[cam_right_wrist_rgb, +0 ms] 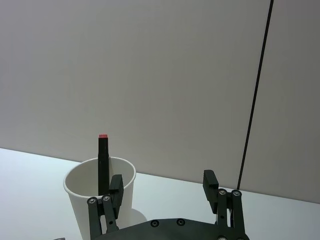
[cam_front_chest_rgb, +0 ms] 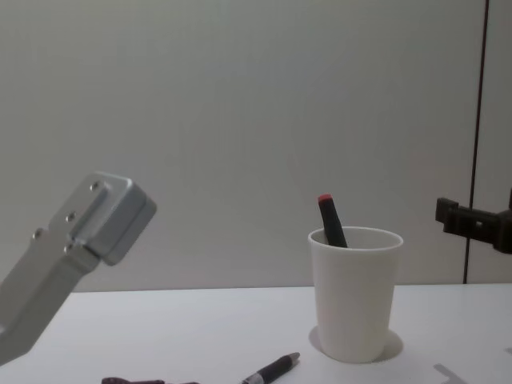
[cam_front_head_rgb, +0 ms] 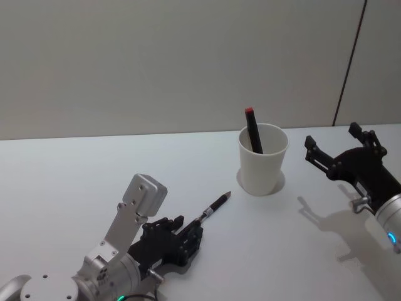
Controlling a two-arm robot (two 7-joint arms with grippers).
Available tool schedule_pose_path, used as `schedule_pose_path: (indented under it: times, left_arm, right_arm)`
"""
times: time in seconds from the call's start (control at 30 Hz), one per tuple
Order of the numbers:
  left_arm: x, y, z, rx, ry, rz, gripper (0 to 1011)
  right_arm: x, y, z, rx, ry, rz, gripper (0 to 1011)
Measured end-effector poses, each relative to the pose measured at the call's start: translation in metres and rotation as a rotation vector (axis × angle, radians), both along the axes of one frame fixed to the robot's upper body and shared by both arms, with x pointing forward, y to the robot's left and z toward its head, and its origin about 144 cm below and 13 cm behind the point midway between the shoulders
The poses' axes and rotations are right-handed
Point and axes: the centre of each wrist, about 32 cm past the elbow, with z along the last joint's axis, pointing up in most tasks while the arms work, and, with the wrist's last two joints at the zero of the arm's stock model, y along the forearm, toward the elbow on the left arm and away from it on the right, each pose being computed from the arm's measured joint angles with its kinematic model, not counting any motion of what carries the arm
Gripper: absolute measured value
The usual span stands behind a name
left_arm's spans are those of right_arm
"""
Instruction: Place the pen into the pen holder.
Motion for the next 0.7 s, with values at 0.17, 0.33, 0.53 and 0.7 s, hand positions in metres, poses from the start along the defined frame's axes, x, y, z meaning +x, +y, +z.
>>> schedule_pose_path:
  times: [0.17, 0.33, 0.53, 0.7]
  left_arm:
    - [-0.0001, 0.0001, -0.0002, 0.001, 0.0, 0.001, 294]
    - [-0.0001, 0.0001, -0.0002, 0.002, -0.001, 0.002, 180]
    - [-0.0001, 0.0001, -0.0001, 0.002, -0.002, 0.002, 173]
    - [-0.0002, 0.0001, -0.0002, 0.002, -0.002, 0.002, 173]
  right_arm:
    - [0.0, 0.0, 0.0, 0.0, 0.0, 0.0, 1001]
    - [0.0, 0.0, 0.0, 0.0, 0.0, 0.0, 1001]
    - [0.0, 0.0, 0.0, 0.0, 0.0, 0.0, 1001]
    - [0.0, 0.0, 0.0, 0.0, 0.0, 0.0, 1001]
